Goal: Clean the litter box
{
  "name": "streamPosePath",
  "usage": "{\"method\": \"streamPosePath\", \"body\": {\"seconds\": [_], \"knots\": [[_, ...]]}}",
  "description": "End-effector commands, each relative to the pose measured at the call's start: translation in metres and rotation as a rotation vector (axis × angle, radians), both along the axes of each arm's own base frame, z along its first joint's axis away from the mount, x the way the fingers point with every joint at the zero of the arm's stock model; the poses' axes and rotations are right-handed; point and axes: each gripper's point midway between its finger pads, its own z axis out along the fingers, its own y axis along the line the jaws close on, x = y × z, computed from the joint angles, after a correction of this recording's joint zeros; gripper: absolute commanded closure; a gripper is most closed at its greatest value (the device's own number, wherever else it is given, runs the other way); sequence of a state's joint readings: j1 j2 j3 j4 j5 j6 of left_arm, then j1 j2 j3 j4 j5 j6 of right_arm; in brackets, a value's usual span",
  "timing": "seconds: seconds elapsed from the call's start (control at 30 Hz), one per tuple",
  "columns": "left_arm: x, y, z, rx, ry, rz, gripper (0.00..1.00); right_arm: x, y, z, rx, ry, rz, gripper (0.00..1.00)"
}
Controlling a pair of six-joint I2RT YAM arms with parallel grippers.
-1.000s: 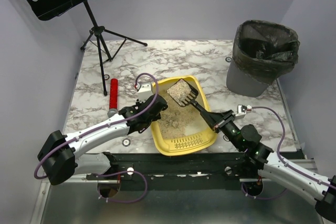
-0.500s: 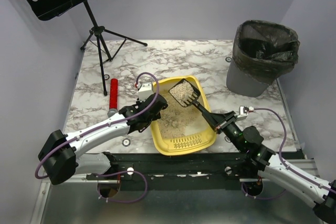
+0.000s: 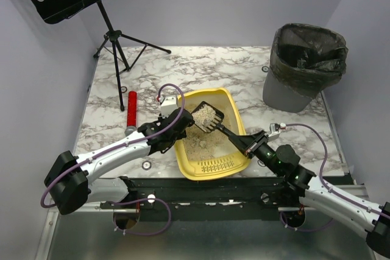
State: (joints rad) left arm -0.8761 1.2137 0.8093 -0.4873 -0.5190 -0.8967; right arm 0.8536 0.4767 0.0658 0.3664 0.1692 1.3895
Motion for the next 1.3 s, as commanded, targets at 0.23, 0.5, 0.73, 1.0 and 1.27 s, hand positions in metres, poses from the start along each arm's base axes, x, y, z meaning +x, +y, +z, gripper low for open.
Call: {"method": "streamPosePath", "body": {"seconds": [0.23,0.5,0.73,1.0,1.27], "knots": [[0.013,-0.016,0.028,-0.098,-0.07,-0.009,0.55,0.003,-0.026,0.014,0.183,0.044,-0.116,0.99],[0.011,-0.019,0.026,-0.115,-0.06,-0.017,0.55,0.002,-0.025,0.021,0.185,0.08,-0.108,0.99],[0.012,-0.018,0.027,-0.105,-0.063,-0.02,0.54,0.004,-0.021,0.016,0.095,0.076,-0.105,0.99],[0.01,-0.023,0.03,-0.131,-0.07,-0.055,0.54,0.002,-0.027,0.031,0.155,-0.007,-0.108,0.99],[0.009,-0.023,0.034,-0.127,-0.078,-0.066,0.54,0.0,-0.021,0.036,0.048,-0.027,-0.076,0.99]]}}
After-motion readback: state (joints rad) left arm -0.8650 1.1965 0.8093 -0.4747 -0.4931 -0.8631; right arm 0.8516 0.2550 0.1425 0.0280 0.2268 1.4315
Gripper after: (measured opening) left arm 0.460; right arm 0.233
